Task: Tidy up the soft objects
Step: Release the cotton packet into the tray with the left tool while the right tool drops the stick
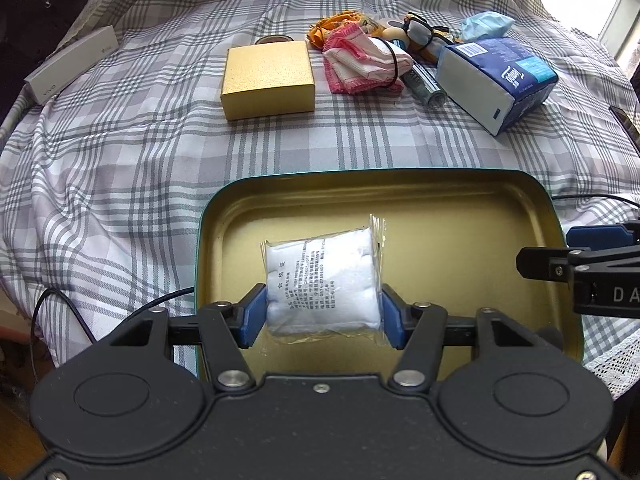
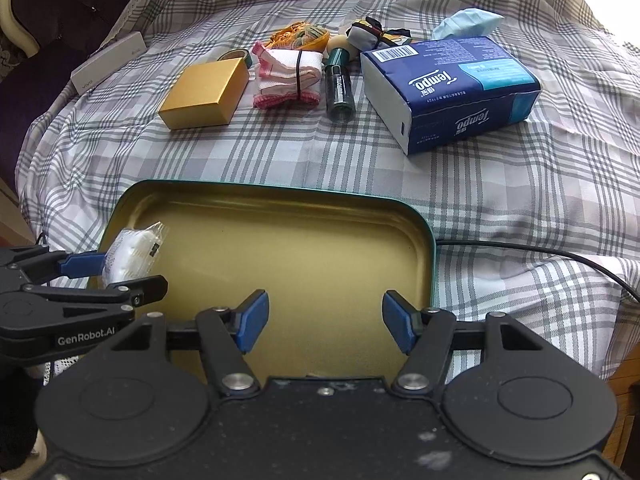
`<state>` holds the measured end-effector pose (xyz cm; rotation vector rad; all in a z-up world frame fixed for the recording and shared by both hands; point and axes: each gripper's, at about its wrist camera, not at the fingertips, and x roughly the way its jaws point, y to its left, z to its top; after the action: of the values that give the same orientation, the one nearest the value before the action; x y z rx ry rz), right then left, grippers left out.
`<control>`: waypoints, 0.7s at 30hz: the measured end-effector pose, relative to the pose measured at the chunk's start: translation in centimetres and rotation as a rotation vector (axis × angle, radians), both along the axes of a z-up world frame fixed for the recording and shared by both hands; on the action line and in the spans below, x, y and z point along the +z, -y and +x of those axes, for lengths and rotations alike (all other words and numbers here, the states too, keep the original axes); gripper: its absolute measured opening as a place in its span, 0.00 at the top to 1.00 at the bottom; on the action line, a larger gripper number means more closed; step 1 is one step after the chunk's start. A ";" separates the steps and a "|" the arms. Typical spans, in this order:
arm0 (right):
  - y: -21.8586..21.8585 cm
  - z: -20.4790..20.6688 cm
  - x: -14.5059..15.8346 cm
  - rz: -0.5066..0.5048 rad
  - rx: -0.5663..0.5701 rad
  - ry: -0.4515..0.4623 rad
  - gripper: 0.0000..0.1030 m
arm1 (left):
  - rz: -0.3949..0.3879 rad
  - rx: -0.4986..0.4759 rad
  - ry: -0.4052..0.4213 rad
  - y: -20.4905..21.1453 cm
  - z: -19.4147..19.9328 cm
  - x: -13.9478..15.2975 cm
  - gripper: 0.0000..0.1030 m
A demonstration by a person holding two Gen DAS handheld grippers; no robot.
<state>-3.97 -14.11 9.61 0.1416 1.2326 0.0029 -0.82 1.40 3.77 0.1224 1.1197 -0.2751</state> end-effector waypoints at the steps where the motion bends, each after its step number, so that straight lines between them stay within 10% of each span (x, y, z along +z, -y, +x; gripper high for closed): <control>1: 0.0 0.0 0.1 -0.001 0.001 0.003 0.40 | 0.003 0.013 0.002 -0.1 -0.2 0.1 0.45; 12: -0.5 0.3 0.1 -0.001 0.025 0.022 0.40 | 0.045 0.068 -0.058 0.5 -2.5 1.0 0.45; 21: -0.4 0.4 0.4 0.005 0.036 0.037 0.40 | 0.039 0.043 0.071 1.0 -3.6 3.3 0.45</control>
<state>-3.52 -13.74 10.02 0.1236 1.1979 0.0400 -4.47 0.36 7.02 0.1415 1.0560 -0.2097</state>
